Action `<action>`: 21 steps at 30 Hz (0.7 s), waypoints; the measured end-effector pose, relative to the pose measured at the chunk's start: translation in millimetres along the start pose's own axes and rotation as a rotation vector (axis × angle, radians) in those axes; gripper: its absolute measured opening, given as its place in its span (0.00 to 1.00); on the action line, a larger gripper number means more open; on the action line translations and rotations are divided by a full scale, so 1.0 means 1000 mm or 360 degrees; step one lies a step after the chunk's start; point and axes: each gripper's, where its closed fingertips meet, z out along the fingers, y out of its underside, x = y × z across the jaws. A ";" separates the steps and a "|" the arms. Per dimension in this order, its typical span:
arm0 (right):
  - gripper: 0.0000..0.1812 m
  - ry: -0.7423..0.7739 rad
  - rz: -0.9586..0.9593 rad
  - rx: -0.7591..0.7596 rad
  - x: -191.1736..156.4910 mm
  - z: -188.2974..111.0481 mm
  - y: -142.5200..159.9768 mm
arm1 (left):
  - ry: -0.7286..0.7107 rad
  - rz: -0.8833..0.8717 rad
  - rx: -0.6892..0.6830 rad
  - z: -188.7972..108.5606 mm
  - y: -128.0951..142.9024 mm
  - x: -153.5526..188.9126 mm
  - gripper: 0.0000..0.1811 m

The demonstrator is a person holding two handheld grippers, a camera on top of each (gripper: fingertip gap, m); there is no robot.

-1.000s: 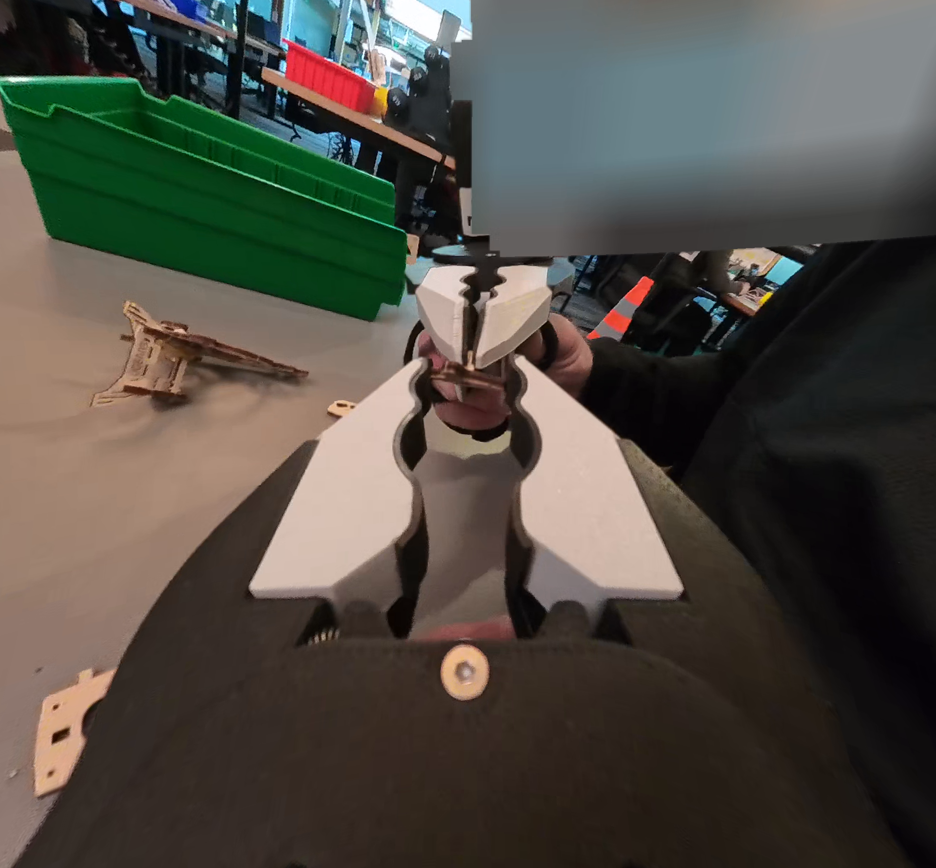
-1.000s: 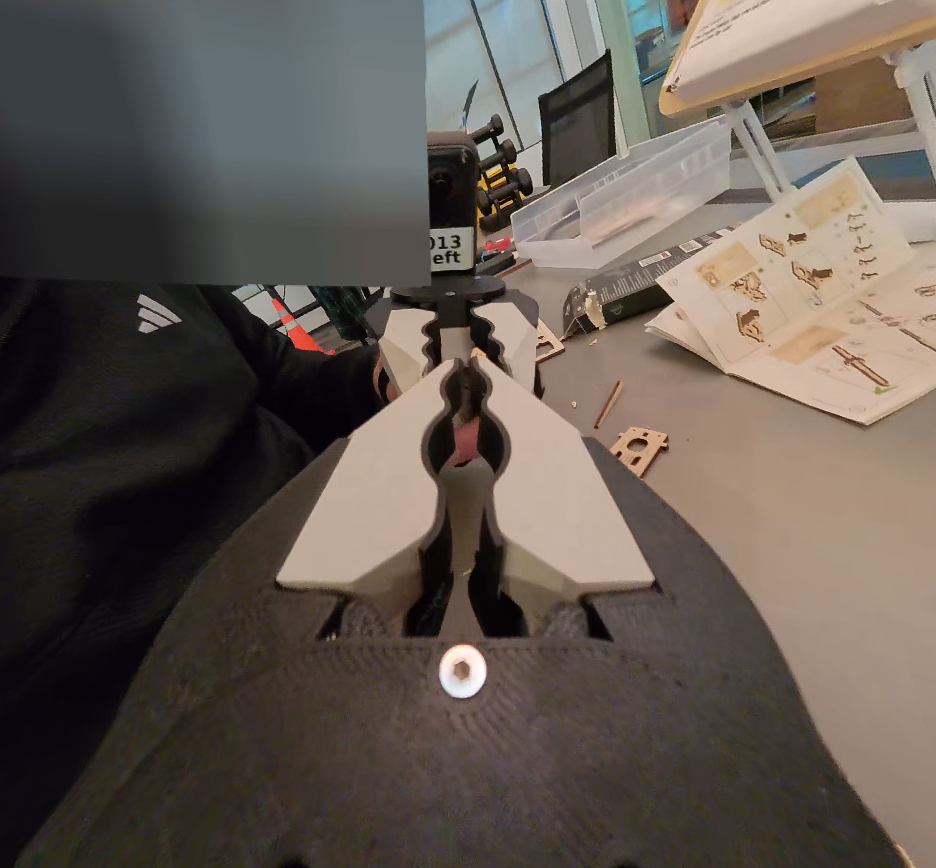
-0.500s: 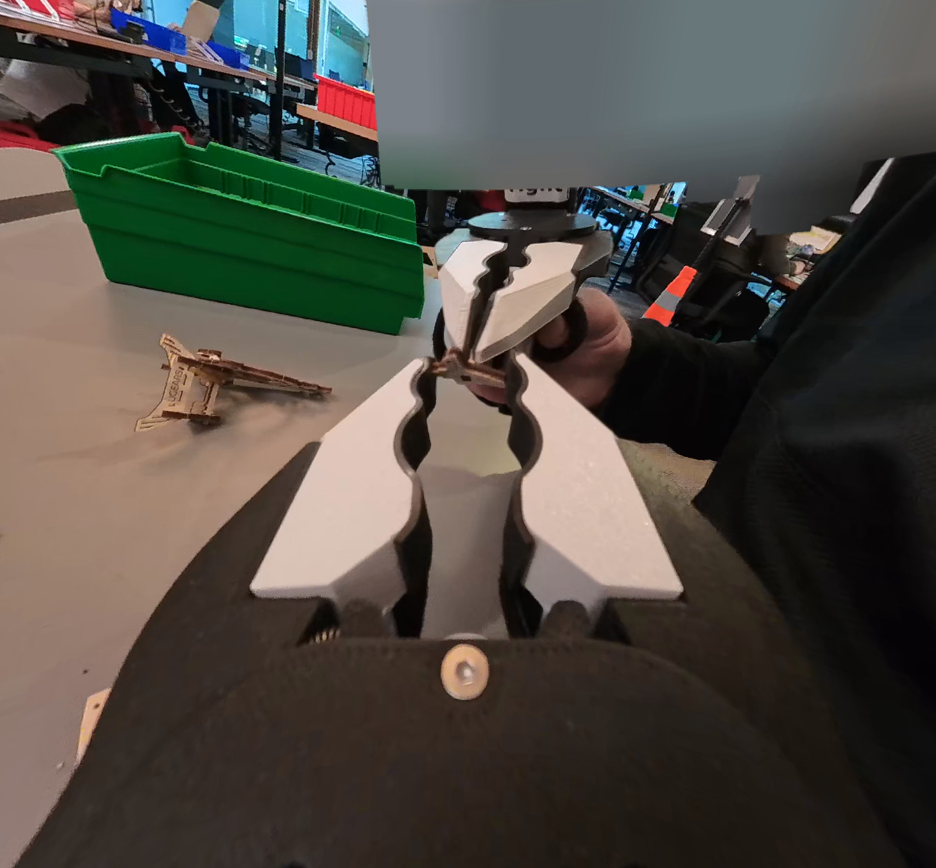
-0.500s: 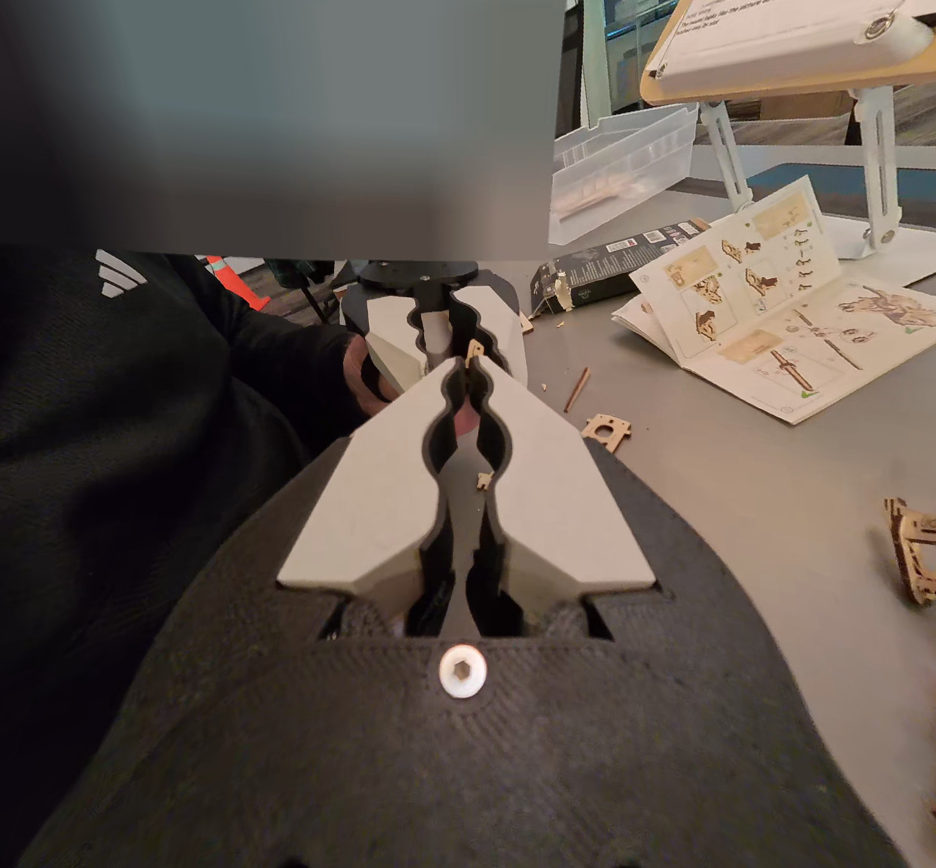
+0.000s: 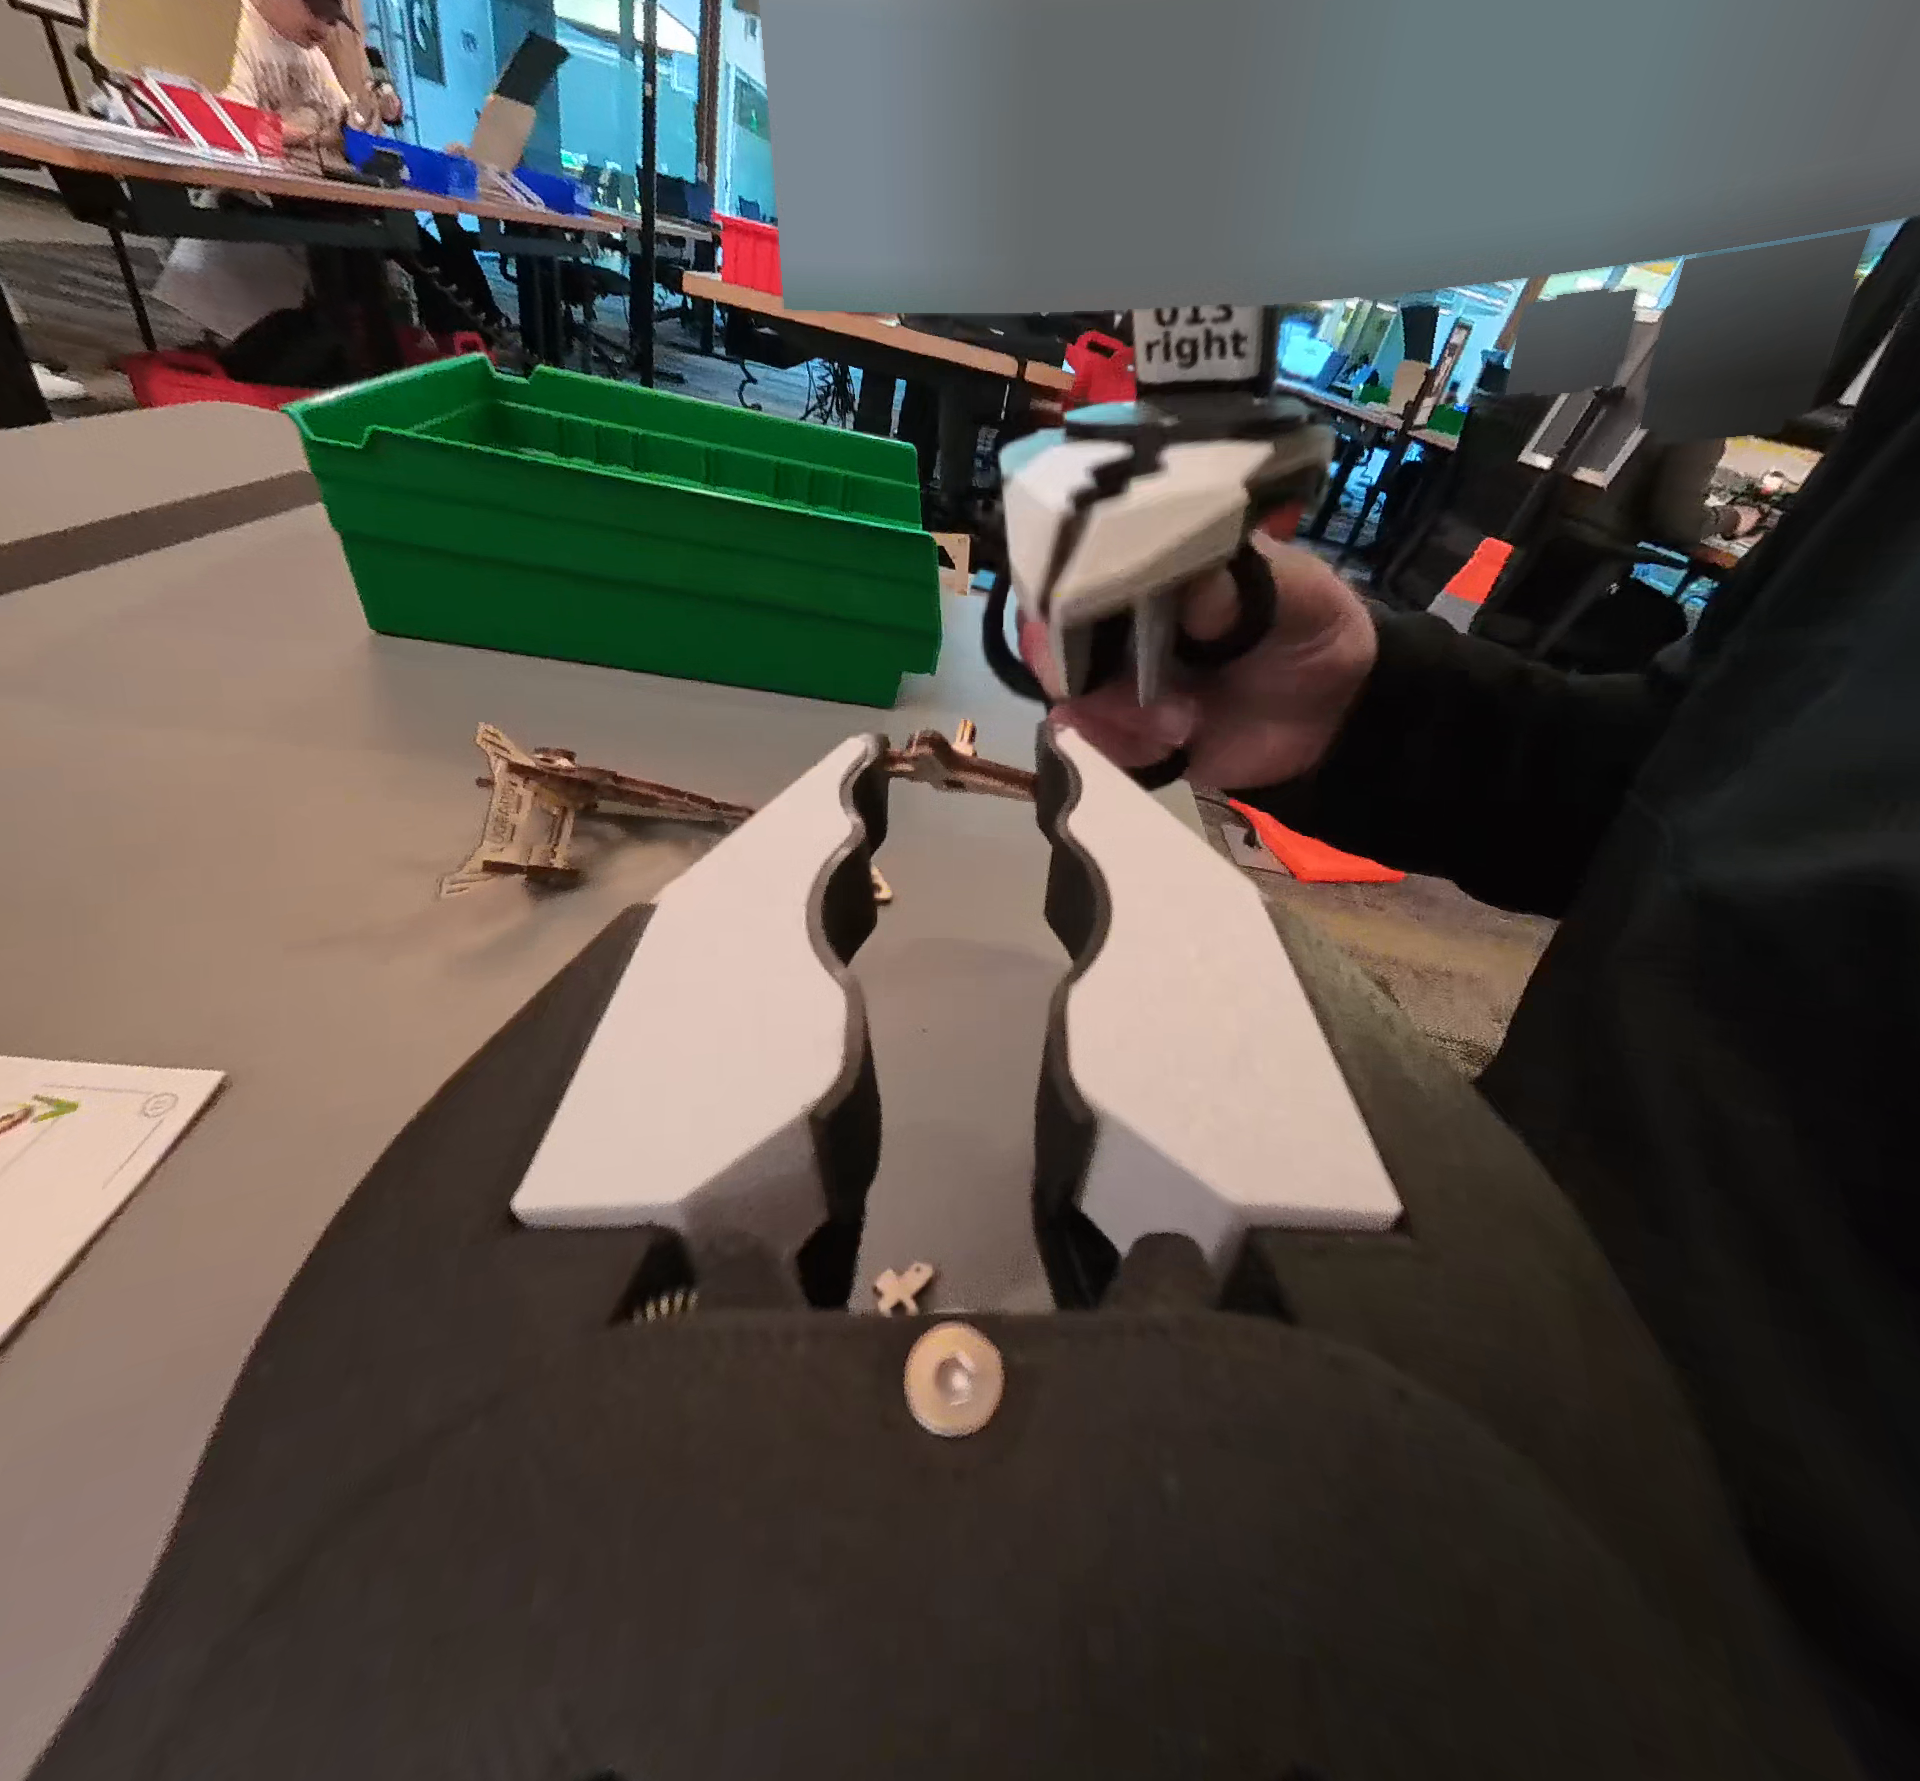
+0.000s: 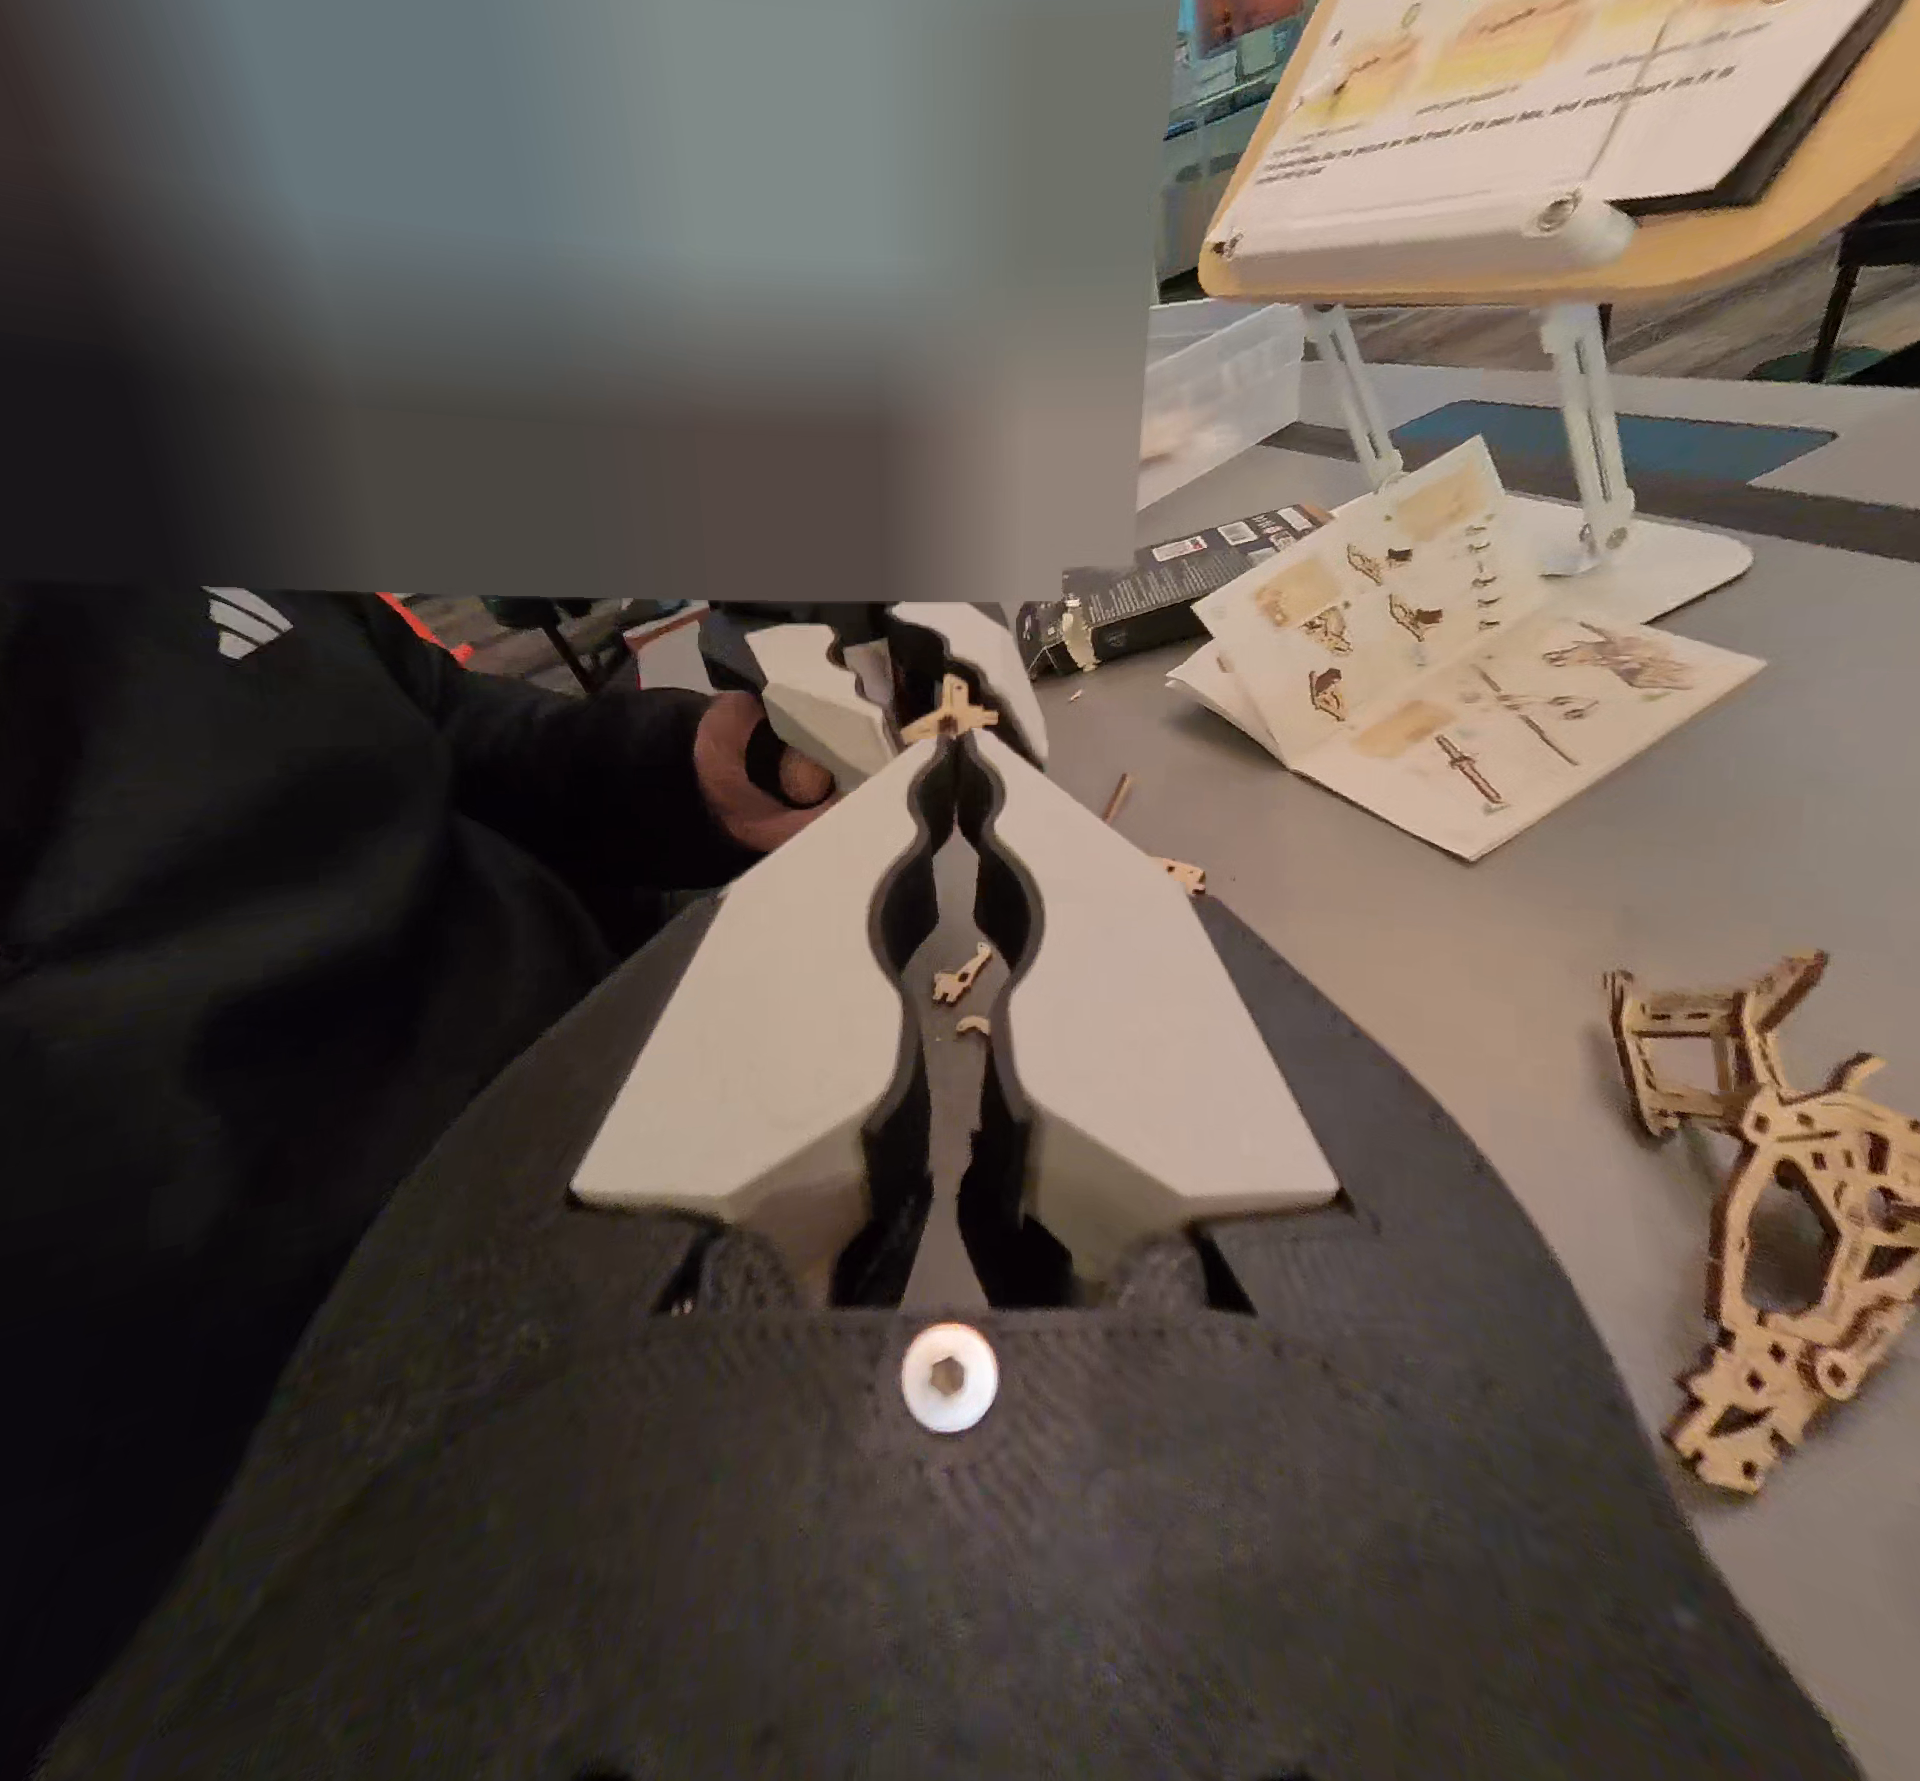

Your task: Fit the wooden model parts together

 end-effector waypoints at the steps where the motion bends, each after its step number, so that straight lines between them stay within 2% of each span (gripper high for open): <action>1: 0.00 0.0003 -0.0032 -0.0030 -0.002 0.005 0.002 | -0.0003 0.0020 -0.0013 0.001 -0.001 0.001 0.15; 3: 0.02 -0.0069 -0.0005 -0.0175 -0.009 0.018 0.021 | -0.0029 0.0148 -0.0102 0.005 0.004 0.004 0.15; 4: 0.07 -0.0085 0.0041 -0.0185 -0.009 0.020 0.024 | -0.0042 0.0205 -0.0131 0.006 0.004 0.005 0.15; 6: 0.04 -0.0048 0.0042 -0.0138 -0.005 0.021 0.017 | -0.0095 0.0371 -0.0226 0.008 0.009 0.005 0.15; 21: 0.01 0.0027 -0.0384 -0.0403 -0.009 0.032 0.026 | -0.0085 0.0562 -0.0411 0.010 0.015 0.009 0.15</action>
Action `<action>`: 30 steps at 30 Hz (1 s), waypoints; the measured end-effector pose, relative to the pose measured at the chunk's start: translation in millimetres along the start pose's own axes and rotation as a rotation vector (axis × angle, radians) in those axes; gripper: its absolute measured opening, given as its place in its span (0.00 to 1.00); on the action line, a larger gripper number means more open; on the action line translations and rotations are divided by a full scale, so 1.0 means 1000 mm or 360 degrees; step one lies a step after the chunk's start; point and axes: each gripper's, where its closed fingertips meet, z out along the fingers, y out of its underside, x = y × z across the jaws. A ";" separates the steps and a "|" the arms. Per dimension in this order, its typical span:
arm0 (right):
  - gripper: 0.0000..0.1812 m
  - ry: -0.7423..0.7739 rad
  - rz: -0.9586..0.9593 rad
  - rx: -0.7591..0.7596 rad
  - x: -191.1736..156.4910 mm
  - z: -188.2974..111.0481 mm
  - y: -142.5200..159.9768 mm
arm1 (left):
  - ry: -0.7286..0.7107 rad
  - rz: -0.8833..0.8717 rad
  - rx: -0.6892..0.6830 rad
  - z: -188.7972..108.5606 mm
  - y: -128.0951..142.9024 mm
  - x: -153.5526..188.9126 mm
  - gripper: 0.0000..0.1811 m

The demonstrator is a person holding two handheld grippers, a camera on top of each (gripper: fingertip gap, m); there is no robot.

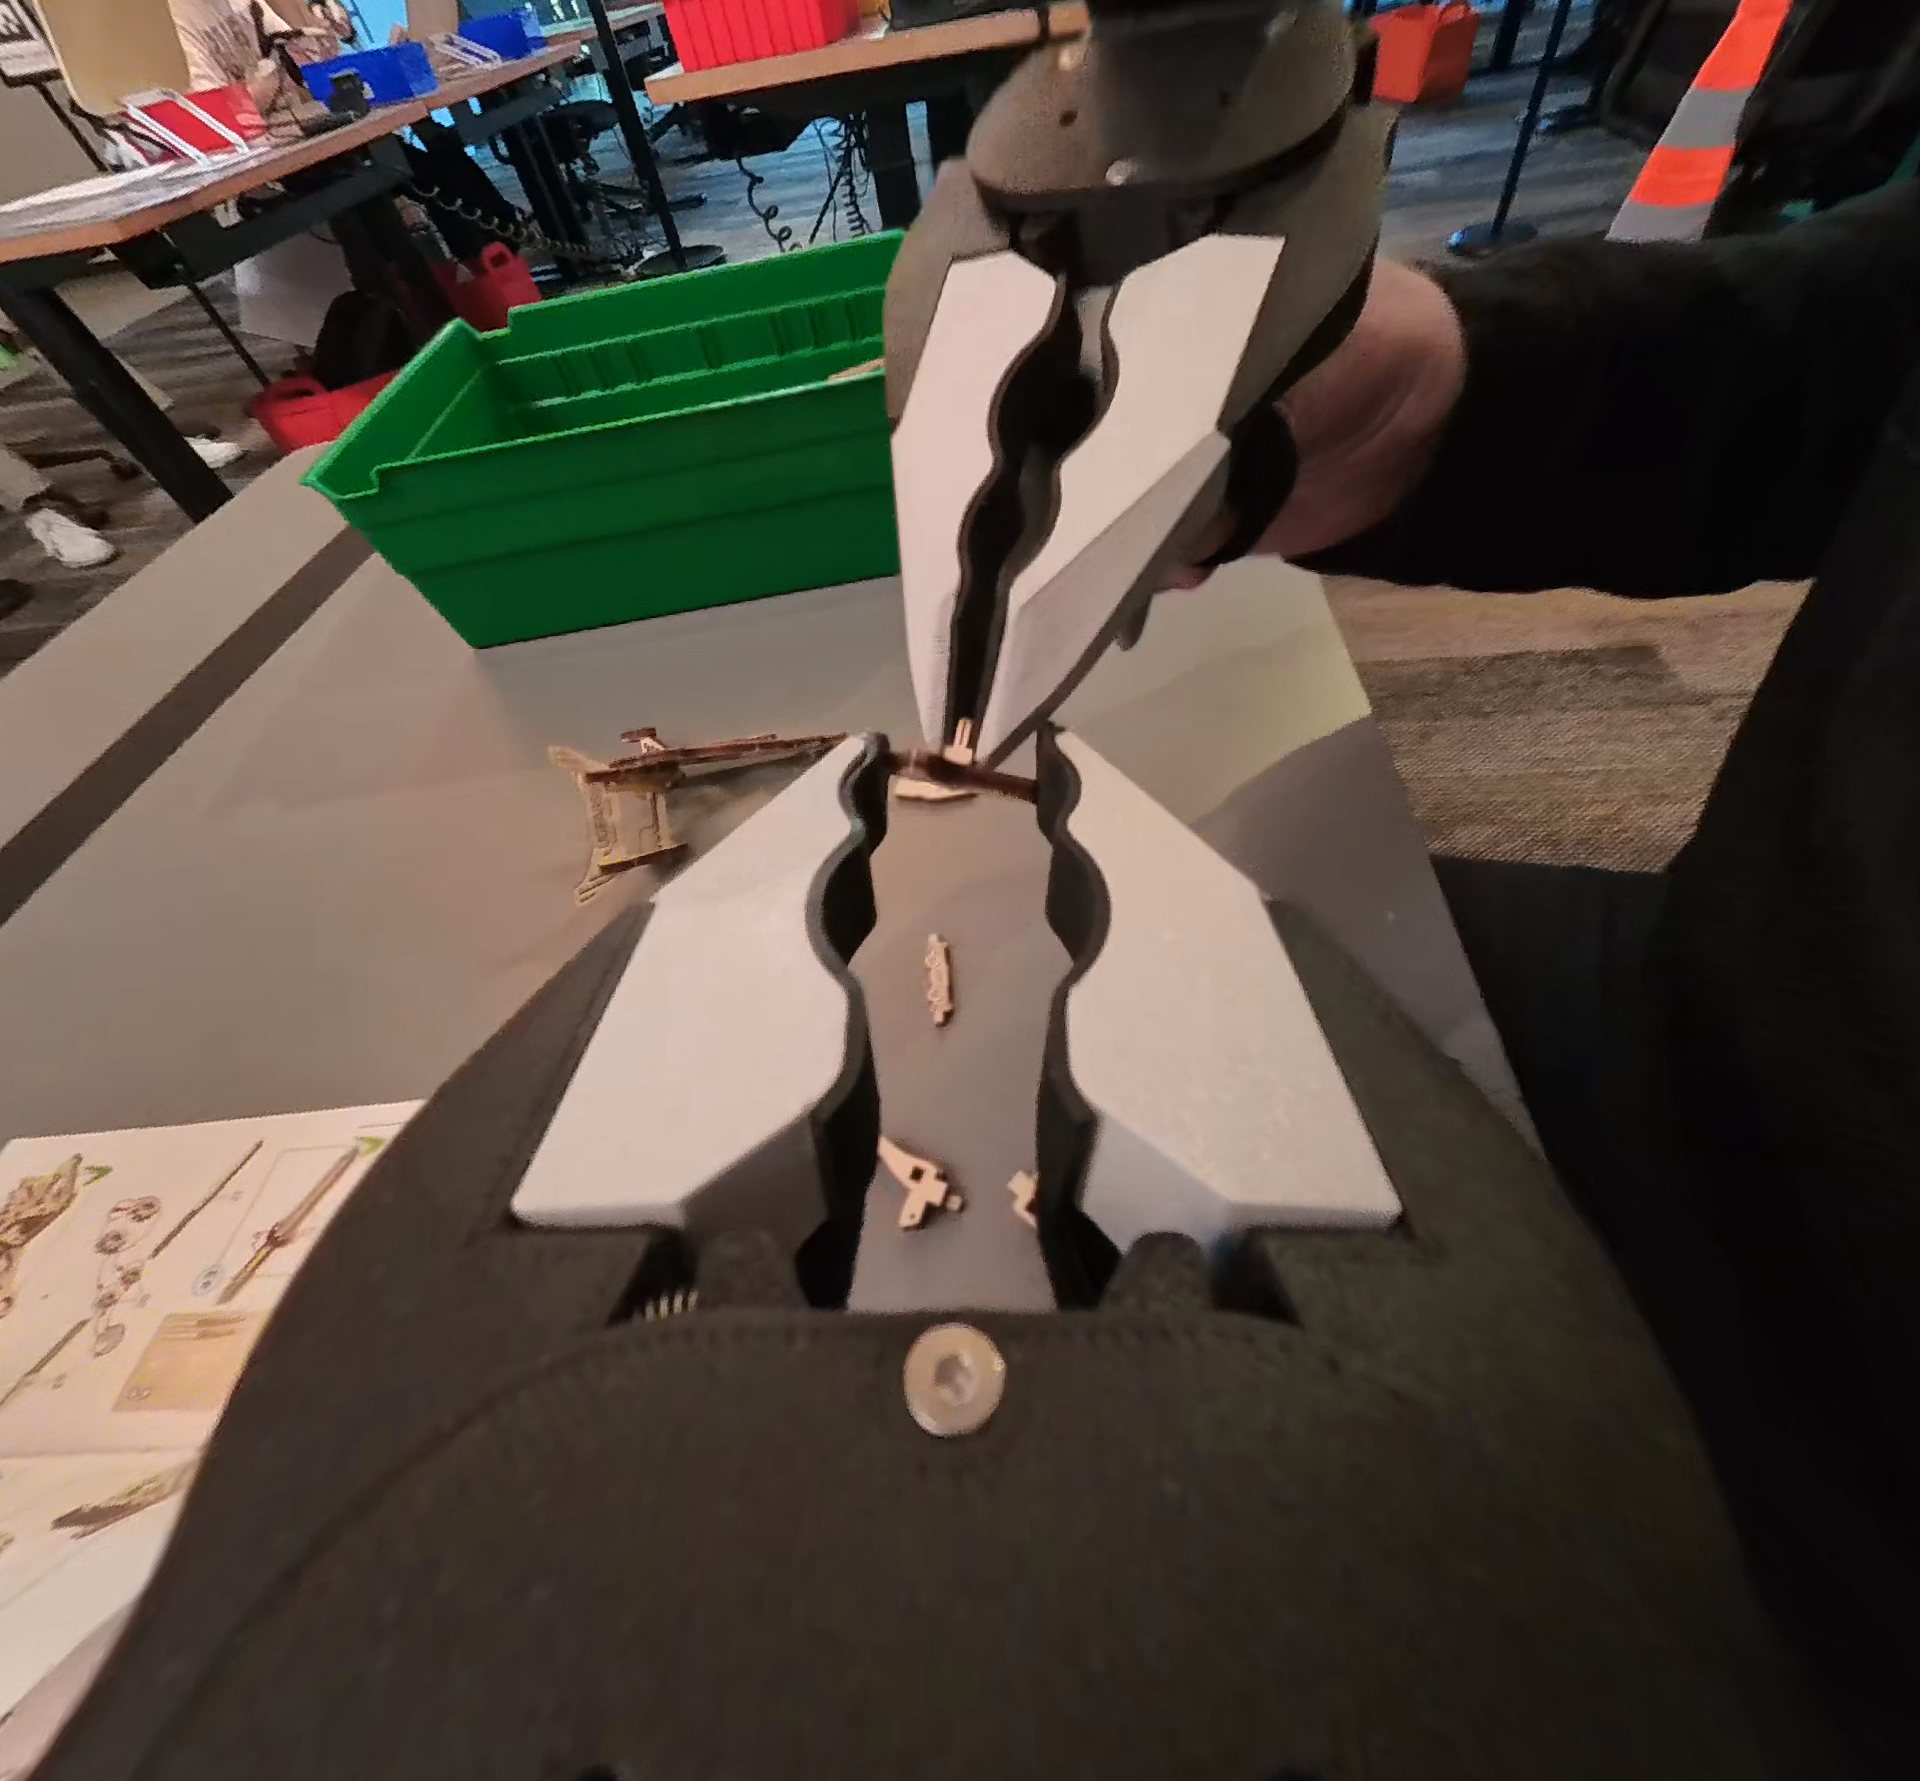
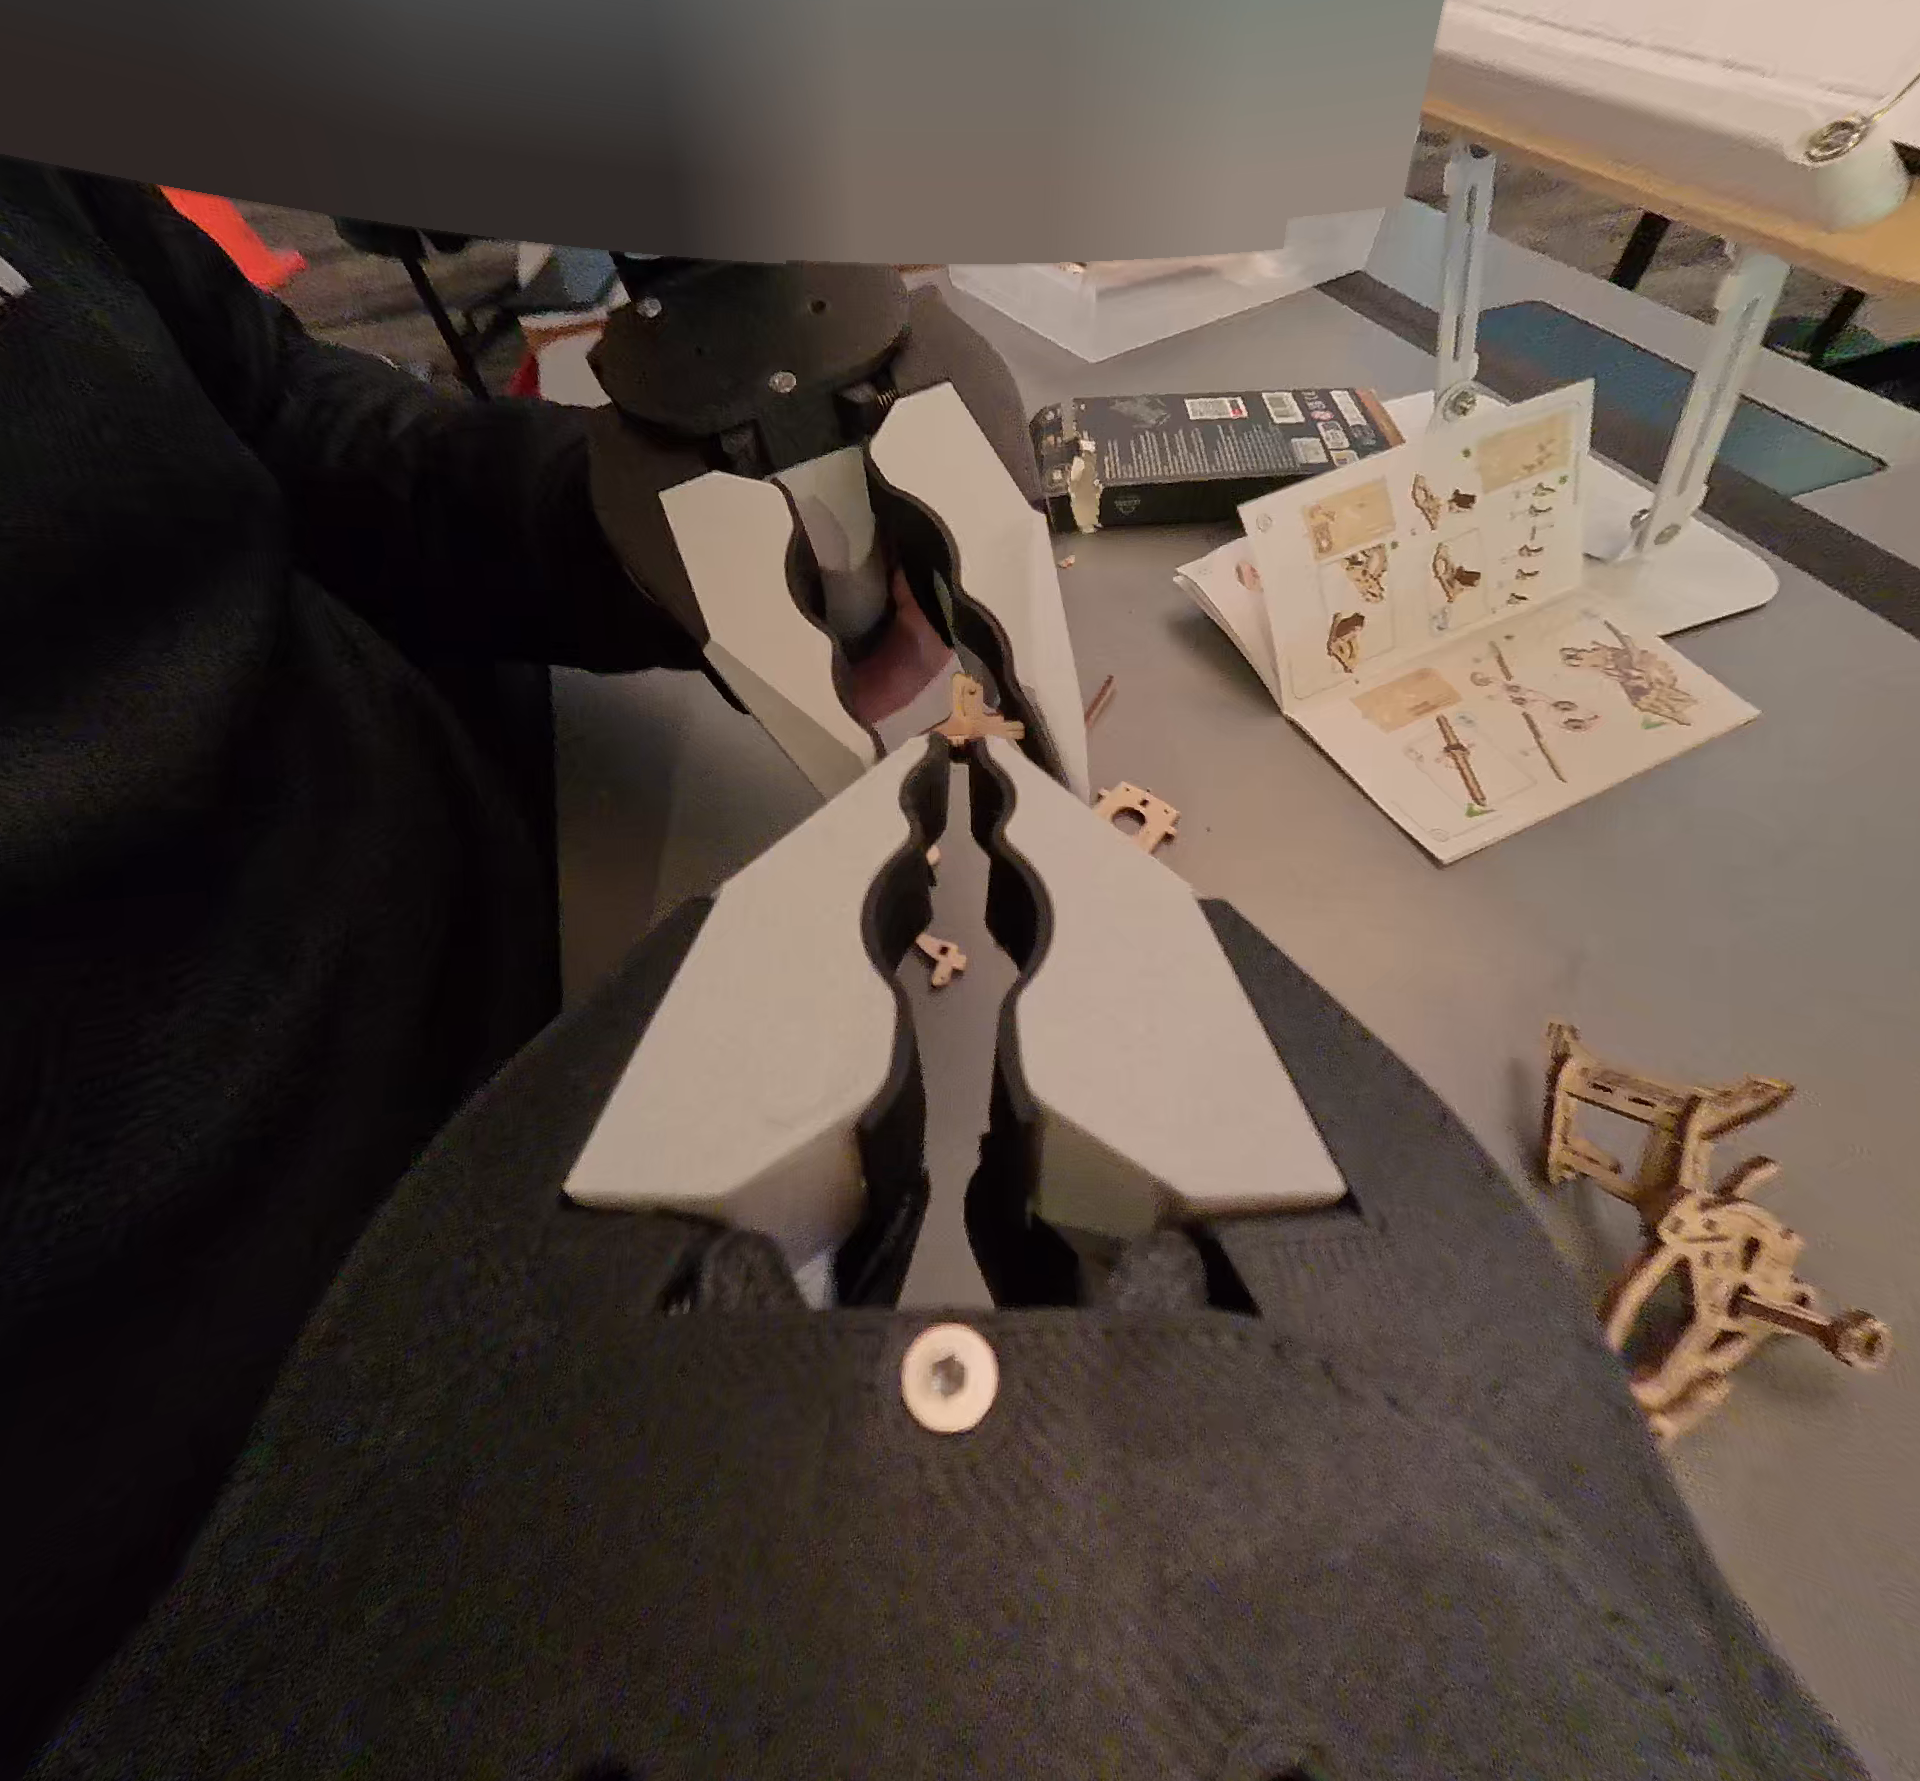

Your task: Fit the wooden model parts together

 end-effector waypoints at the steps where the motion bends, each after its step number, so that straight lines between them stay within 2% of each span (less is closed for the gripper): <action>1: 0.01 0.0019 -0.0033 -0.0034 0.000 0.000 0.001 | -0.0012 0.0017 -0.0010 0.000 0.001 0.000 0.15; 7: 0.00 0.0111 -0.0166 -0.0164 0.002 0.000 -0.001 | 0.0003 -0.0106 0.0097 -0.003 -0.005 -0.003 0.14; 11: 0.00 0.0085 -0.0108 -0.0096 0.001 -0.002 -0.010 | 0.0019 -0.0171 0.0189 -0.007 -0.014 -0.004 0.14; 18: 0.00 -0.0020 0.0117 0.0092 -0.002 -0.009 -0.021 | -0.0039 -0.0083 0.0164 -0.007 -0.023 -0.004 0.14; 20: 0.00 0.0021 0.0085 0.0066 -0.001 -0.010 -0.018 | -0.0071 -0.0079 0.0143 -0.007 -0.020 -0.008 0.14; 21: 0.00 0.0038 0.0079 0.0070 -0.001 -0.013 -0.019 | -0.0187 -0.0044 0.0060 -0.014 -0.008 -0.024 0.14; 23: 0.00 0.0079 0.0222 0.0342 0.016 -0.052 -0.042 | -0.0233 -0.0148 0.0109 -0.031 -0.007 -0.041 0.14; 24: 0.00 0.0154 0.0222 0.0314 0.026 -0.062 -0.037 | -0.0245 0.0007 0.0083 -0.027 -0.015 -0.034 0.14; 25: 0.00 0.0137 0.0217 0.0198 0.024 -0.054 -0.024 | -0.0248 0.0113 0.0078 -0.021 -0.022 -0.026 0.14; 27: 0.00 0.0054 0.0250 0.0173 0.014 -0.039 -0.017 | -0.0229 0.0096 0.0059 -0.017 -0.016 -0.025 0.14; 30: 0.00 0.0060 0.0318 0.0189 0.020 -0.041 -0.010 | -0.0223 0.0128 0.0029 -0.015 -0.011 -0.022 0.15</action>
